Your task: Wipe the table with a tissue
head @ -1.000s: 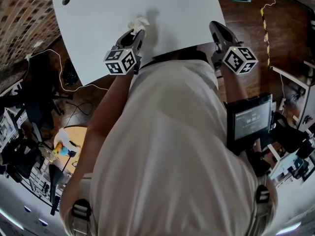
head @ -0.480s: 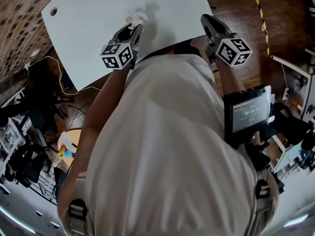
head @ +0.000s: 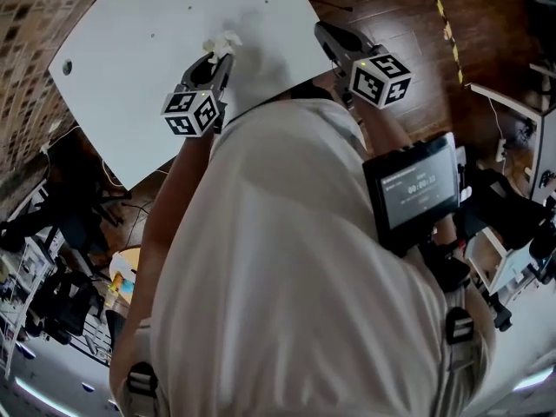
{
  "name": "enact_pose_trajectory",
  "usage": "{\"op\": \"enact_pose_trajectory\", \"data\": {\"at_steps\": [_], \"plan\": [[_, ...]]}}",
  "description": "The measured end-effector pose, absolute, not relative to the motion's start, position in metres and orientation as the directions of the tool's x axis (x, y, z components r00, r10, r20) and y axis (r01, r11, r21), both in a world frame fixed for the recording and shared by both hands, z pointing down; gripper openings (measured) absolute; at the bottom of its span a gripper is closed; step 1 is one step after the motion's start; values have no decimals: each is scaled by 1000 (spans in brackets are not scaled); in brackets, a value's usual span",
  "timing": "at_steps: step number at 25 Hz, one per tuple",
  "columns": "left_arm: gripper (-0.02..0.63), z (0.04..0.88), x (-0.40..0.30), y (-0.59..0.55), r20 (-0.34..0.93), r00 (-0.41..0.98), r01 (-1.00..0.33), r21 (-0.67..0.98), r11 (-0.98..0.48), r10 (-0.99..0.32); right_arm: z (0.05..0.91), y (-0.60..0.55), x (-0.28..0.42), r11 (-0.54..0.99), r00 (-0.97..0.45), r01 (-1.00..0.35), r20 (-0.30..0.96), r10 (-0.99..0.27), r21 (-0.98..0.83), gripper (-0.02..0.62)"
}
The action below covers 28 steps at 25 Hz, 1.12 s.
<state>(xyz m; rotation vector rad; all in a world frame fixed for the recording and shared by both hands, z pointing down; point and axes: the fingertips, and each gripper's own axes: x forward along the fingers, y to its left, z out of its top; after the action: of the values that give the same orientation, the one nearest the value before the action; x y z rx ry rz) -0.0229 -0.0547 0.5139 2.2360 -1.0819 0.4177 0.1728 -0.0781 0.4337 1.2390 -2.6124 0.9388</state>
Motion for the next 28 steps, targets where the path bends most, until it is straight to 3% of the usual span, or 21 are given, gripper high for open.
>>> {"op": "enact_pose_trajectory", "data": {"at_steps": [6,9,13,18,23,28], "plan": [[121,531,25,-66,573,680,-726,442,-526,-457,443,-90,165,511,-728,-667,328,-602,-542,8],[121,535,48,-74,604,683,-703,391,-594,-411,451,-99,169,505,-741,-651,327,-587,-568,8],[121,537,66,-105,647,610,-736,251,-628,-457,454,-109,191,501,-744,-646,332,-579,-576,8],[121,537,28,-168,659,468,-851,157,-501,-589,455,-113,214,472,-725,-662,337,-601,-583,8],[118,554,31,-201,696,499,-810,163,-564,-516,468,-113,227,419,-693,-685,356,-626,-596,8],[117,571,45,-222,747,437,-800,69,-596,-500,476,-113,255,371,-662,-703,366,-654,-607,8]]}}
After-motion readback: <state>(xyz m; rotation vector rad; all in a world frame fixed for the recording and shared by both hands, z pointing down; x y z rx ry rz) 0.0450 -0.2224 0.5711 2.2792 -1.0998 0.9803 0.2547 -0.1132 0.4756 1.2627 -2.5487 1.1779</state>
